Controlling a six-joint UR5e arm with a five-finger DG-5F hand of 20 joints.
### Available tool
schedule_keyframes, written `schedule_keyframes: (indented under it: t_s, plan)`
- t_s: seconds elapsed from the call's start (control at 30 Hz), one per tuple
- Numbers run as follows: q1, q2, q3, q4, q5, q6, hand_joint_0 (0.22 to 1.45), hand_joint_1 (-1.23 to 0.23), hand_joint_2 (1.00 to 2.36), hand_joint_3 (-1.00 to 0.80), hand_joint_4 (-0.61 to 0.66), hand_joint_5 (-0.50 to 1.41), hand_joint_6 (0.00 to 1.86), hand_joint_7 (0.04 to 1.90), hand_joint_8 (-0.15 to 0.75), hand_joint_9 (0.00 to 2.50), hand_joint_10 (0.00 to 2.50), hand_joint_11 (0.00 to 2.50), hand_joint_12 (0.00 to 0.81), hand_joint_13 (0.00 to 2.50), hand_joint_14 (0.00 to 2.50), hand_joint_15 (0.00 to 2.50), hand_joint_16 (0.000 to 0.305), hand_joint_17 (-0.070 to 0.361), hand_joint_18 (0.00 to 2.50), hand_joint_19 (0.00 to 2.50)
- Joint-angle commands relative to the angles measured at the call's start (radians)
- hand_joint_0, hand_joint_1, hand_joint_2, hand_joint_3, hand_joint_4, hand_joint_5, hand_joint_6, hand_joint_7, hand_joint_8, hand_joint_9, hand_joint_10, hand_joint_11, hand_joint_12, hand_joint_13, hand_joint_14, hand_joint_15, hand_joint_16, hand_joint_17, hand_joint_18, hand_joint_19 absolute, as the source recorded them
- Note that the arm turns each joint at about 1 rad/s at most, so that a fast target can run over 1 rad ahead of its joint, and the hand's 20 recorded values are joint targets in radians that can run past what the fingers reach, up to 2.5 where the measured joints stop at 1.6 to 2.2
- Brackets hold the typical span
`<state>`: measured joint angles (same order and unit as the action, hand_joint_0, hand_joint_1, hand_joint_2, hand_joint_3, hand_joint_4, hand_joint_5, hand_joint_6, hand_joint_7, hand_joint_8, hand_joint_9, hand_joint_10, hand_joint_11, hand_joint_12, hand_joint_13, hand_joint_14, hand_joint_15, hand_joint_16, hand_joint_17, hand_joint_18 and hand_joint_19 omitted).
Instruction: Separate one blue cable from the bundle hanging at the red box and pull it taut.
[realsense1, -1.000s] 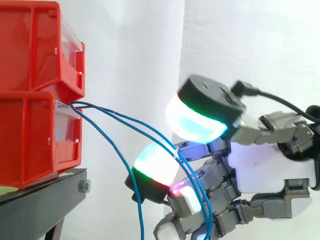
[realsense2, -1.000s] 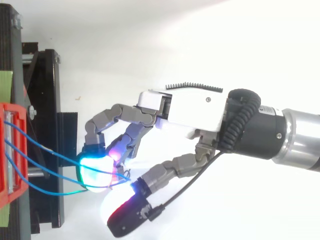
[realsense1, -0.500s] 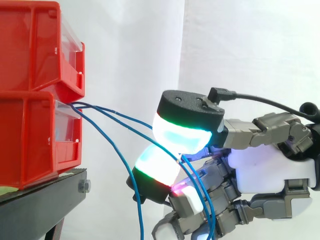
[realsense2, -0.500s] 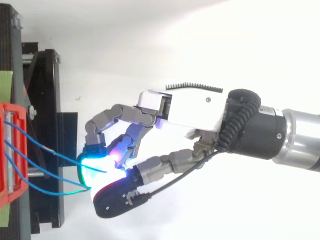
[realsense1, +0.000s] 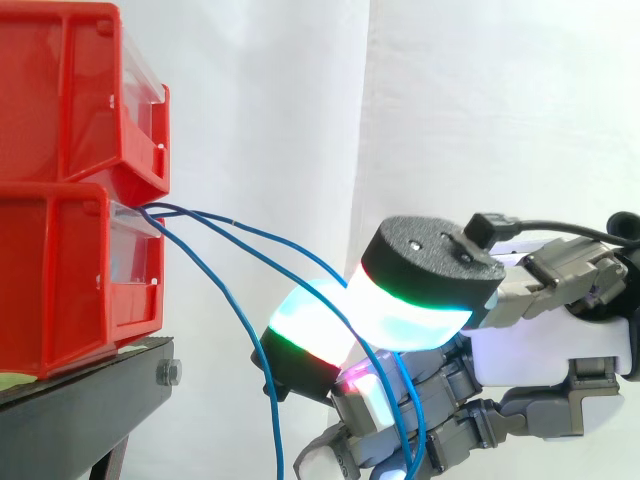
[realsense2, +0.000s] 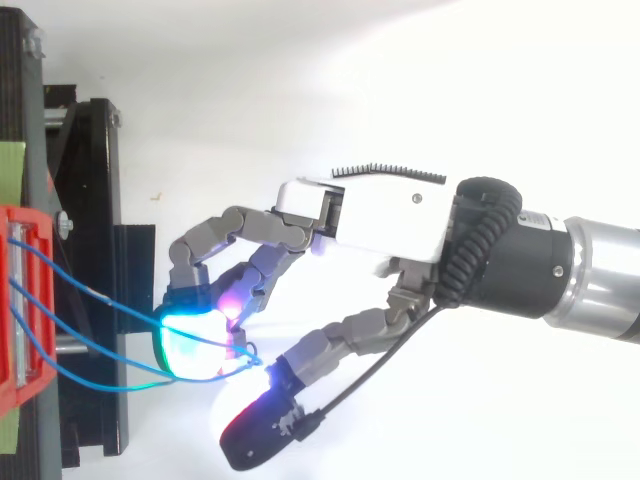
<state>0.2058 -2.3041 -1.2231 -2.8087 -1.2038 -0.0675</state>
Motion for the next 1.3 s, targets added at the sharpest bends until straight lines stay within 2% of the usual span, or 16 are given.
schedule_keyframes:
  t_s: [0.0,0.07,0.17,0.23,0.33,0.5,1.0,1.17,1.27]
  plan:
    - [0.001,0.0,-0.001,0.0,0.0,0.0,0.47,-1.03,1.0,-0.5,0.11,-0.16,0.84,1.14,0.328,1.02,0.02,0.88,0.403,0.8,0.02,0.54,0.051,0.115,0.84,0.59]
    - [0.0,0.0,-0.001,0.003,0.0,0.0,0.43,-0.97,1.0,-0.5,0.13,-0.16,0.82,1.13,0.352,1.07,0.02,0.86,0.426,0.83,0.02,0.55,0.054,0.123,0.87,0.6]
    - [0.0,0.0,-0.001,0.0,0.0,0.0,0.42,-0.76,1.0,-0.5,0.16,-0.14,0.79,1.12,0.369,1.11,0.02,0.84,0.442,0.87,0.02,0.55,0.058,0.129,0.91,0.61]
    - [0.0,0.0,0.001,0.0,0.0,0.0,0.47,-0.6,1.0,-0.5,0.15,-0.14,0.77,1.13,0.351,1.1,0.02,0.84,0.421,0.86,0.02,0.55,0.054,0.121,0.88,0.64]
    - [0.0,0.0,0.001,0.0,0.0,0.0,0.57,-0.47,1.0,-0.5,0.12,-0.13,0.74,1.2,0.328,1.1,0.02,0.85,0.39,0.84,0.02,0.56,0.047,0.106,0.83,0.7]
    - [0.0,0.0,-0.001,0.0,0.0,0.0,0.63,-0.56,1.0,-0.47,0.11,-0.13,0.74,1.23,0.327,1.11,0.02,0.86,0.39,0.84,0.02,0.56,0.047,0.105,0.83,0.7]
    - [0.001,0.0,0.001,0.0,0.0,-0.002,0.6,-0.69,1.02,-0.15,0.08,-0.16,0.81,1.24,0.337,1.06,0.02,0.87,0.397,0.81,0.02,0.56,0.048,0.108,0.81,0.68]
    - [0.0,0.0,-0.001,0.002,0.0,-0.002,0.61,-0.72,1.02,-0.18,0.11,-0.17,0.83,1.21,0.332,1.04,0.02,0.87,0.399,0.79,0.02,0.56,0.048,0.108,0.8,0.68]
    - [0.001,0.0,-0.001,0.002,0.0,-0.002,0.59,-0.69,1.01,-0.39,0.13,-0.17,0.83,1.19,0.329,1.03,0.02,0.86,0.398,0.8,0.02,0.56,0.048,0.109,0.79,0.68]
